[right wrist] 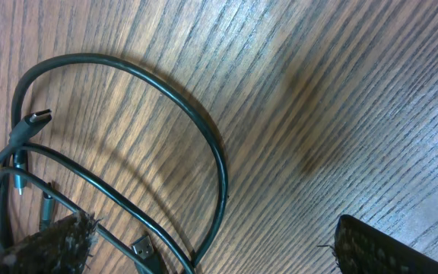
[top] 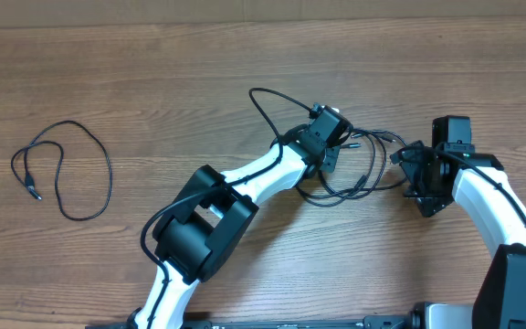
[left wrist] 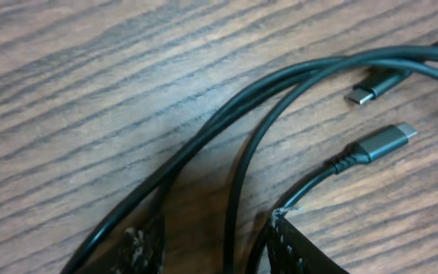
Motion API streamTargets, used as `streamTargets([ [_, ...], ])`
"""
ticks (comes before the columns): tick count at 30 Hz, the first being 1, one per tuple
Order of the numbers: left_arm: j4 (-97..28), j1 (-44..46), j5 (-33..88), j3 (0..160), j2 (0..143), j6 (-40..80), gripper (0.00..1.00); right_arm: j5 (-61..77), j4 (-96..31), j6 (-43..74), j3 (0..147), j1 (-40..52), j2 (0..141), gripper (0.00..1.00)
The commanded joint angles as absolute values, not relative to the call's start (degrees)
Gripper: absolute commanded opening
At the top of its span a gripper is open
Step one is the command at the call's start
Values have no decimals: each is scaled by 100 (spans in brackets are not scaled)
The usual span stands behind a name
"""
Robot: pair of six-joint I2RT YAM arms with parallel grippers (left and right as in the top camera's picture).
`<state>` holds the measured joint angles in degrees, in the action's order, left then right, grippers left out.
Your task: Untangle cables
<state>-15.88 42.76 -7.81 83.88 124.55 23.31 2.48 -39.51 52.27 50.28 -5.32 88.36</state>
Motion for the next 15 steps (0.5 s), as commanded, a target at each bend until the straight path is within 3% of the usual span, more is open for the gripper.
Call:
streamTargets([
  [1, -1459, 4268, -943, 8534, 12595, 2180, 44, 154, -3911, 5231, 5041, -539, 8860, 100],
  [7, -1256, 4268, -945, 8534, 12602, 2180, 44, 154, -3911, 5231, 5041, -539, 8860, 100],
  [15, -1385, 4268, -961, 8444, 12632, 2180, 36, 154, -3913, 5231, 5041, -539, 8860, 100],
])
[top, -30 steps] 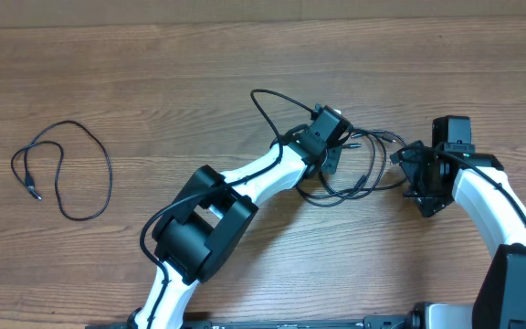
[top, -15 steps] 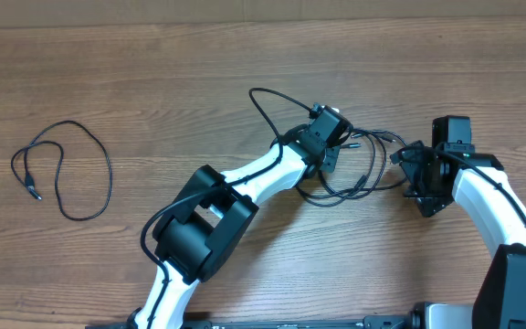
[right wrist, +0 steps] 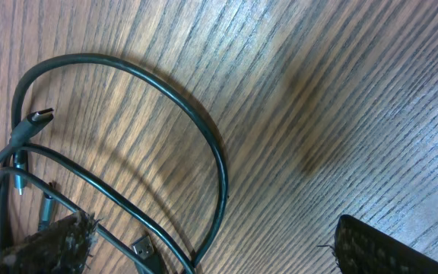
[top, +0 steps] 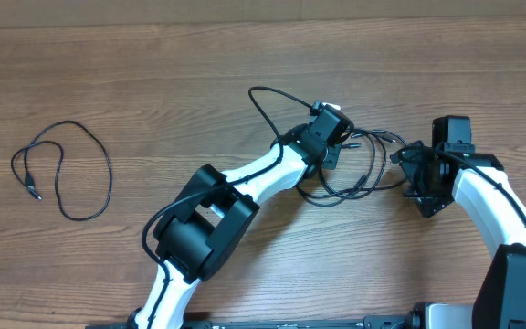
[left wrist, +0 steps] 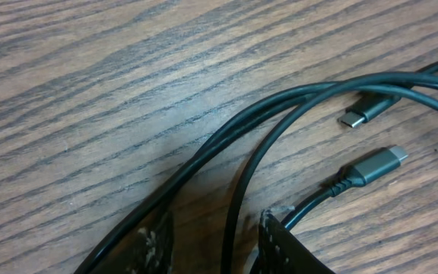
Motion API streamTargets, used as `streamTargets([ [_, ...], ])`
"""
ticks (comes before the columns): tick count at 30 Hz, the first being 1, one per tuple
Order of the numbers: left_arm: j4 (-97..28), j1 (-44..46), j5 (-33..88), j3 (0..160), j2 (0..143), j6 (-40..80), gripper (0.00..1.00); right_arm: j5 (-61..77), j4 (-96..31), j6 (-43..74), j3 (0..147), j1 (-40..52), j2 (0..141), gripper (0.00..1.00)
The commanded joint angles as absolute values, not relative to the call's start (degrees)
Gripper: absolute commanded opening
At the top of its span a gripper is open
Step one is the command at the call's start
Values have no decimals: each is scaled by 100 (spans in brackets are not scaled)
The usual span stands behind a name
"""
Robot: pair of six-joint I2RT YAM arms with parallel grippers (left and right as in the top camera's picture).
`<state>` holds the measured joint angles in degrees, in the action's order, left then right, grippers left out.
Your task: Untangle cables
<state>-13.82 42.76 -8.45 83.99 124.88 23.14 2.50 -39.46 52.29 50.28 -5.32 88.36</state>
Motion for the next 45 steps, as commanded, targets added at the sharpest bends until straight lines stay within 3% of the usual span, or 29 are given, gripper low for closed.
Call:
streamTargets([
  [1, -1387, 4265, -972, 8420, 12632, 2176, 36, 154, -3911, 5231, 5041, -539, 8860, 100],
  [22, -1420, 4274, -950, 7992, 12632, 2165, 22, 154, -3911, 5231, 5041, -539, 8860, 100],
  [29, -1584, 4278, -292, 7994, 12632, 2169, 4, 154, -3911, 5231, 5041, -539, 8860, 100],
  [45, -3691, 4268, -294, 8941, 12158, 2182, 4, 154, -3911, 5231, 5041, -539, 8860, 100],
])
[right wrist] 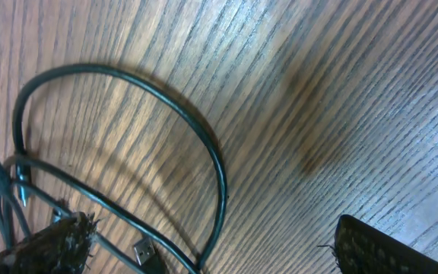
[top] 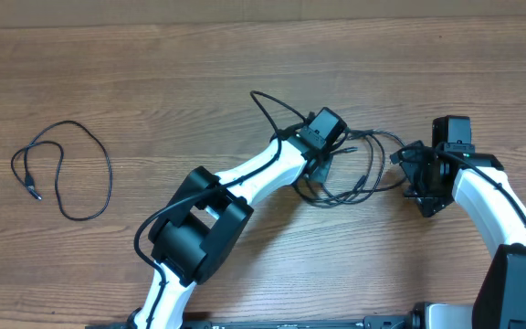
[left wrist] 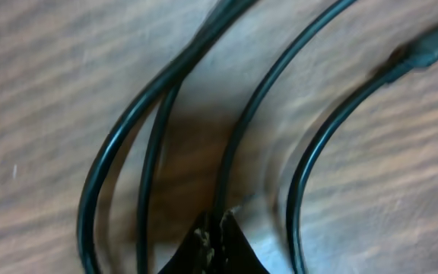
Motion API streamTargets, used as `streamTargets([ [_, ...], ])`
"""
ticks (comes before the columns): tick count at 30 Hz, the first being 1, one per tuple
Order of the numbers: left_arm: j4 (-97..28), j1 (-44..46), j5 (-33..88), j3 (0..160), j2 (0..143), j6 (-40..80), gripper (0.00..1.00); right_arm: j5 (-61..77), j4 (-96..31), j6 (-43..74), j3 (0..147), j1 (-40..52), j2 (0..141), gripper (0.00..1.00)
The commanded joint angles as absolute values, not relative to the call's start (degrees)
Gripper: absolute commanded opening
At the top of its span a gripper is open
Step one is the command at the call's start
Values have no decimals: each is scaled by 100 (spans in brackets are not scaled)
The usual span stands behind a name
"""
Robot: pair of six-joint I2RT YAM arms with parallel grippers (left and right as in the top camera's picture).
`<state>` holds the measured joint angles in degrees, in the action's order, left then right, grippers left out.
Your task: Untangle cables
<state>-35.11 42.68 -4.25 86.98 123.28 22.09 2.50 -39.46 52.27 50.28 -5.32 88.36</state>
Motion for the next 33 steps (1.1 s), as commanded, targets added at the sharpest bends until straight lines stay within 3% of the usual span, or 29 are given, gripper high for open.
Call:
streamTargets([
  [1, -3800, 4268, -292, 9041, 12114, 2182, 4, 154, -3911, 5231, 5041, -539, 8860, 100],
  [15, -5387, 4097, 421, 10141, 11697, 2182, 4, 154, -3911, 5231, 5041, -539, 8860, 100],
  [33, -5776, 2397, 5555, 10302, 11216, 2171, 4, 154, -3911, 5231, 5041, -539, 8860, 100],
])
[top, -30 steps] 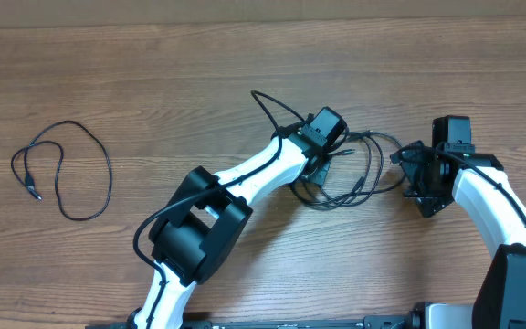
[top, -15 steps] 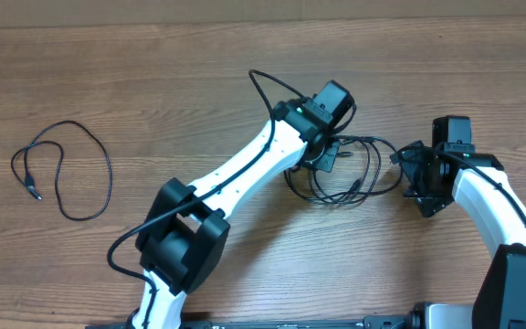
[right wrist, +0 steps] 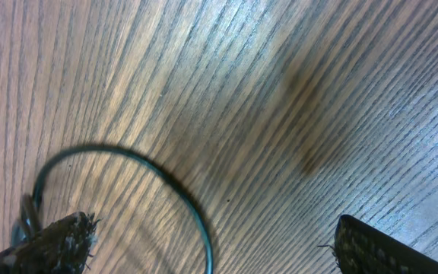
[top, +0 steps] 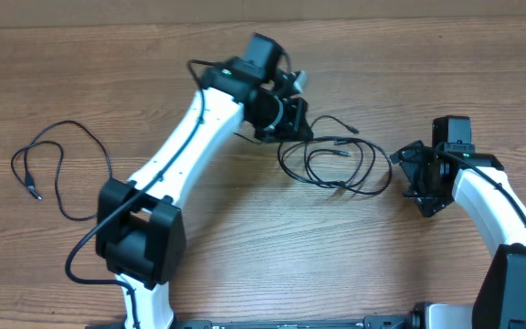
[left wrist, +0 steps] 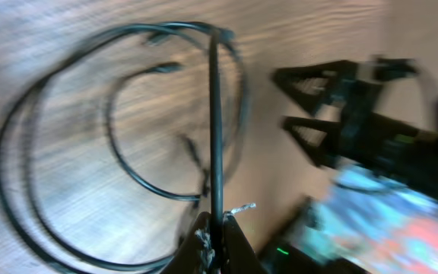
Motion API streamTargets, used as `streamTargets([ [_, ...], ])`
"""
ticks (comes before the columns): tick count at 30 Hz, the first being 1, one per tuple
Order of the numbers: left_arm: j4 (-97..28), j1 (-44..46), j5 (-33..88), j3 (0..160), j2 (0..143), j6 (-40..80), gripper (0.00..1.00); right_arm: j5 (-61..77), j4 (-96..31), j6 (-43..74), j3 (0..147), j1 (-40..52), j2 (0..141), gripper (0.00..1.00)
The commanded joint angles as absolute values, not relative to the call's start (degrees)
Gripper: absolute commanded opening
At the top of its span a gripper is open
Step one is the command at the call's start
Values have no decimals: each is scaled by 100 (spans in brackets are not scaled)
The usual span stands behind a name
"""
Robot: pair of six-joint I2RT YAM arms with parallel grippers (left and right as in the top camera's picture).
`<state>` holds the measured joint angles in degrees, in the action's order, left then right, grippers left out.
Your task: Untangle cables
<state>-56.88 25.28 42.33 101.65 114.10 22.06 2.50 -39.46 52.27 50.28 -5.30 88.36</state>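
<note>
Black cables lie in a tangle [top: 331, 164] of overlapping loops on the wooden table, right of centre. My left gripper [top: 292, 108] is raised above and behind the tangle, shut on one black strand [left wrist: 214, 129] that runs taut from the left gripper [left wrist: 217, 230] down to the loops [left wrist: 67, 175]. My right gripper [top: 420, 180] hovers low at the tangle's right edge and stands open. In the right wrist view, one loop of cable [right wrist: 128, 156] curves between the wide-apart fingers [right wrist: 59, 240] of the right gripper [right wrist: 211, 232] without touching them.
A separate thin black cable [top: 62, 169] lies in a loose loop at the far left of the table. The left arm [top: 190, 155] stretches diagonally across the middle. The table's back edge [top: 382, 20] runs along the top.
My left gripper, shut on a strand, has gone from table level at the tangle to a raised spot farther back and left. The tangle has spread and shifted; the right arm is unmoved.
My left gripper first stood open low over the tangle with strands between its fingers, then narrower around them. By 1.1 s ago it had shut on one strand. Now it holds that strand lifted, and the loops lie drawn out. The right gripper stayed open throughout.
</note>
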Motion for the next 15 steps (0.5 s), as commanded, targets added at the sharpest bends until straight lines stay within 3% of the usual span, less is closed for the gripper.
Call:
streamTargets([
  [1, -5852, 2331, 5675, 10302, 11216, 2154, 4, 154, -3913, 5231, 5041, -539, 8860, 100],
  [9, -6348, 2021, 5723, 10302, 11216, 1922, 4, 187, -3804, 5251, 5041, -539, 8860, 100],
  [15, -6364, 2027, 5505, 10302, 11216, 1927, 4, 1927, -3756, 5216, 5041, -539, 8858, 100],
])
